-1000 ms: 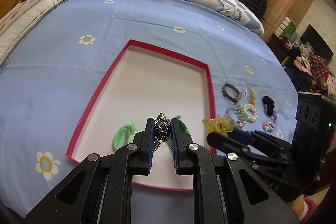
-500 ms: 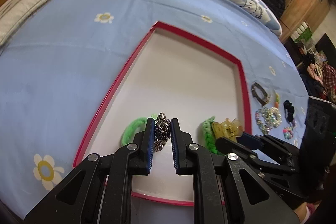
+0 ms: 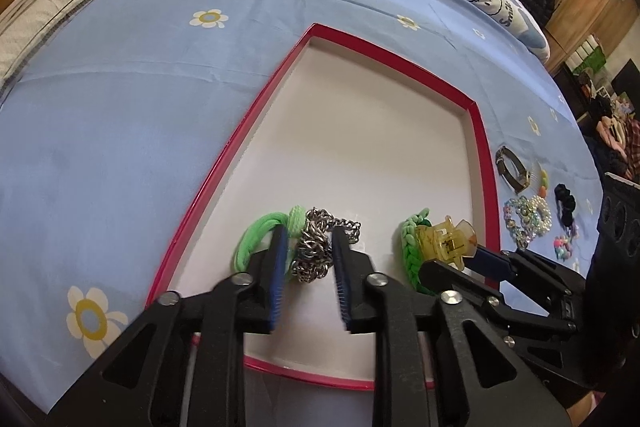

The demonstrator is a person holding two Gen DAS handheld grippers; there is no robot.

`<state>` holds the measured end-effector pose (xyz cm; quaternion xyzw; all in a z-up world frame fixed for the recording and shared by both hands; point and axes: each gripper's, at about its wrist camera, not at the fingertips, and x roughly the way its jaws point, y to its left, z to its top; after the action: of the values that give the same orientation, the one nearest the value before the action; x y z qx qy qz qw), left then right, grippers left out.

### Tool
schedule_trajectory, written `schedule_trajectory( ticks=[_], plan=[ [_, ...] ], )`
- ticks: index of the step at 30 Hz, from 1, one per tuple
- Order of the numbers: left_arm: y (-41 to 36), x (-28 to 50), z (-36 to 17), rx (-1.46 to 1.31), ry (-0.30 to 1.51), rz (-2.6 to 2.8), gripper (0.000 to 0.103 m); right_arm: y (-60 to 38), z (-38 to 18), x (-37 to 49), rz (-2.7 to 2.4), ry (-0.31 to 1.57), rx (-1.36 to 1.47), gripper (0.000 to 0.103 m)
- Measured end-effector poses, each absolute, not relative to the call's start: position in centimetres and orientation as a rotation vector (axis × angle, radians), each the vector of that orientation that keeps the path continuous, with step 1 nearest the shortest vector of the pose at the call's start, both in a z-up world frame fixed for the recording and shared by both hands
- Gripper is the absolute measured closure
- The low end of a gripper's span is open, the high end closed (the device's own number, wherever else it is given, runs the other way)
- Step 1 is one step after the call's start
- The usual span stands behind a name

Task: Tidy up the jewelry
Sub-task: 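Carry the chain and claw clip into the red tray and open both tools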

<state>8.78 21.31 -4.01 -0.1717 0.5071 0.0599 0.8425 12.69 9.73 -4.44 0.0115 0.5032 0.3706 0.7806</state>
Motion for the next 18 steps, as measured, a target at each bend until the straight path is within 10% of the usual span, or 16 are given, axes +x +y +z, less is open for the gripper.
schedule_trajectory(
  ticks=[18],
  plan=[
    [21.1, 7.3, -2.4, -0.381, 1.050, 0.124, 0.067, 9.5, -4.0, 12.3, 0.794, 1.093, 0.033, 0.052]
  ],
)
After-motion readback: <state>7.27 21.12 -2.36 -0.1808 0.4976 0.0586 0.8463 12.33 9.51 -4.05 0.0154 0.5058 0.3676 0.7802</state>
